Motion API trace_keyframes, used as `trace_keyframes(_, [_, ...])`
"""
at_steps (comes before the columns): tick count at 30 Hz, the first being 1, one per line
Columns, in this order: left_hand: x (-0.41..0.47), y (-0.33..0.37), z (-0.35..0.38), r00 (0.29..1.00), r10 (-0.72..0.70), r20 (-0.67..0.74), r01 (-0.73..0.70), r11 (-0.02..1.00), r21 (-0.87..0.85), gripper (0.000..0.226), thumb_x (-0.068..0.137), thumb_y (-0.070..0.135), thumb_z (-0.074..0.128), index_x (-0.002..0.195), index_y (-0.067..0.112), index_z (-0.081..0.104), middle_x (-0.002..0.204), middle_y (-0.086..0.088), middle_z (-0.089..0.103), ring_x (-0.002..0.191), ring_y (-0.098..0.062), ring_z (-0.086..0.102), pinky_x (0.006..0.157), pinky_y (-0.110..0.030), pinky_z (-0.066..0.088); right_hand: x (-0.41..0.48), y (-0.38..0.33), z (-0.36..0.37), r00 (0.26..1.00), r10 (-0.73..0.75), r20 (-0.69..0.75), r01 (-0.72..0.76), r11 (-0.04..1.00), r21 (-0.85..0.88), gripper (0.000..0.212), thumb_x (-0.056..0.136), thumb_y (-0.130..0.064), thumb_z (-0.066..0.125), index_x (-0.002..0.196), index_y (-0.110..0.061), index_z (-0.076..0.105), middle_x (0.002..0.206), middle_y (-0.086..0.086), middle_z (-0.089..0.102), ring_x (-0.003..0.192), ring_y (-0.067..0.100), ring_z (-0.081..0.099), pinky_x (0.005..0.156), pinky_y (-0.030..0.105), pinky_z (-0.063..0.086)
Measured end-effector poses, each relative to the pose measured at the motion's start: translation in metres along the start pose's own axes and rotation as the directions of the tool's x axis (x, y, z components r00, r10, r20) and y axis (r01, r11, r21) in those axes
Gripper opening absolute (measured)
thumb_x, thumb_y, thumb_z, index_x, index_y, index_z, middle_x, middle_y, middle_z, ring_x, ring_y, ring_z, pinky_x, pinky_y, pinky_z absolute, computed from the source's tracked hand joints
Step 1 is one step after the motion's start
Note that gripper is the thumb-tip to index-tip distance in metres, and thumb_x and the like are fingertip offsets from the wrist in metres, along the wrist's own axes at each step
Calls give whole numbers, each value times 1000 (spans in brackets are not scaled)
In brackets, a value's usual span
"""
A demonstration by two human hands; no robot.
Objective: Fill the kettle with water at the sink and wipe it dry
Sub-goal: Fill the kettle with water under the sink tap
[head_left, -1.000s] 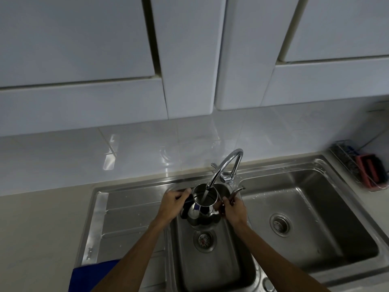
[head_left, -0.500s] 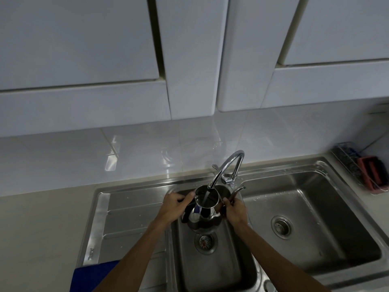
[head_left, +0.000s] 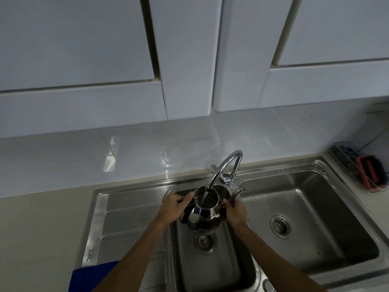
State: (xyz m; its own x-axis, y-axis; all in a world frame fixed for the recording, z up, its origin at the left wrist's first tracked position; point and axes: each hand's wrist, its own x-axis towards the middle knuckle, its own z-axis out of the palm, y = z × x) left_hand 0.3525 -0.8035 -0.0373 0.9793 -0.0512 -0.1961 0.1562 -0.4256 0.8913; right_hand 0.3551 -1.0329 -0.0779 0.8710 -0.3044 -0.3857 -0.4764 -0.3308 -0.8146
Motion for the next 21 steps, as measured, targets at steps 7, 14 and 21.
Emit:
trace_keyframes(7, [6, -11, 7, 988, 36, -147, -23, 996, 90, 61, 84, 72, 51, 69, 20, 80, 57, 6, 72, 59, -9, 70, 65, -34, 55, -3, 2, -2, 1000, -8, -2, 8, 999, 43, 10, 97, -26, 59, 93, -22, 68, 95, 7, 75, 90, 22, 71, 84, 48, 59])
trace_keyframes(14, [10, -8, 11, 980, 29, -197, 0, 989, 145, 54, 84, 65, 56, 57, 22, 74, 49, 7, 64, 53, -11, 63, 58, -25, 44, -2, 2, 4, 997, 61, -48, -58, 996, 60, 21, 96, -26, 59, 102, -8, 68, 97, 12, 74, 94, 28, 70, 89, 50, 56])
trace_keyframes(21, [13, -3, 15, 965, -33, -261, 86, 977, 195, 48, 91, 53, 56, 67, 16, 78, 54, 11, 63, 67, -18, 69, 65, -27, 46, -2, 10, 7, 996, 81, -40, -77, 993, 92, 21, 96, -28, 58, 101, -11, 68, 95, 10, 74, 93, 28, 70, 87, 53, 57])
